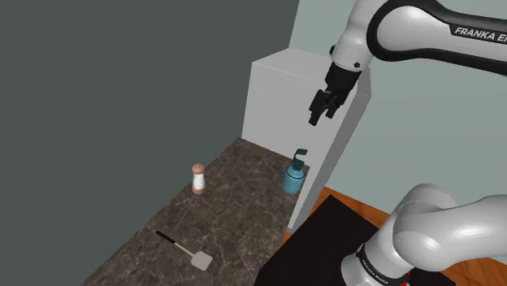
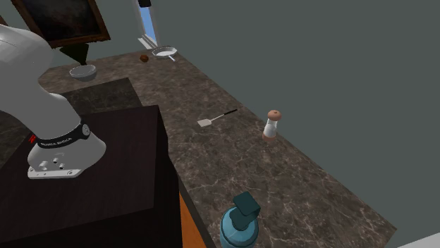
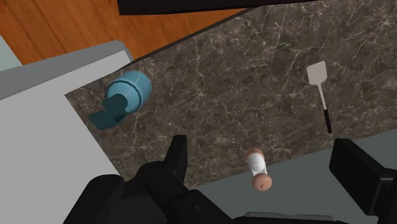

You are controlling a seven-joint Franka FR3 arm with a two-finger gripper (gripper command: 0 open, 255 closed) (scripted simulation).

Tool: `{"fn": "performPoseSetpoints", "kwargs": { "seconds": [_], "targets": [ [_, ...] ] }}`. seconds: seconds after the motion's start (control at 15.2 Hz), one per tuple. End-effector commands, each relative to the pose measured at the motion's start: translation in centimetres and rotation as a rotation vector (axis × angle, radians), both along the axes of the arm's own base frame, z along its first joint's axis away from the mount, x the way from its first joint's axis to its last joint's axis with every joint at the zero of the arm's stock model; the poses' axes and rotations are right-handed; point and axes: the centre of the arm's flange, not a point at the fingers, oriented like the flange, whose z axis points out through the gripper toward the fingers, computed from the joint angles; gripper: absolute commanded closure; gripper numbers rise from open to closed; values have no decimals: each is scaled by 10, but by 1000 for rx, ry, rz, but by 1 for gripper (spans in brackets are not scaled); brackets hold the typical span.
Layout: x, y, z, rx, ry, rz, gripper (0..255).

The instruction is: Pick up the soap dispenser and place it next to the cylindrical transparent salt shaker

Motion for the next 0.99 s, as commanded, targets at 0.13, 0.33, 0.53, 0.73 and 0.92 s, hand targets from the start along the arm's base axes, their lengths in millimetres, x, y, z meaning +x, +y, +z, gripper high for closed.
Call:
{"fn": "performPoseSetpoints", "kwargs": {
  "seconds": [0.13, 0.33, 0.53, 0.73, 0.92],
  "targets": [
    [-2, -17, -20, 1, -11, 20, 0],
    [-4, -43, -51, 2, -28, 50, 0],
    [-4, -70, -81, 4, -45, 80, 0],
    [-3, -96, -112, 5, -62, 110, 0],
    [-1, -122, -143, 6, -79, 139, 0]
  ]
}}
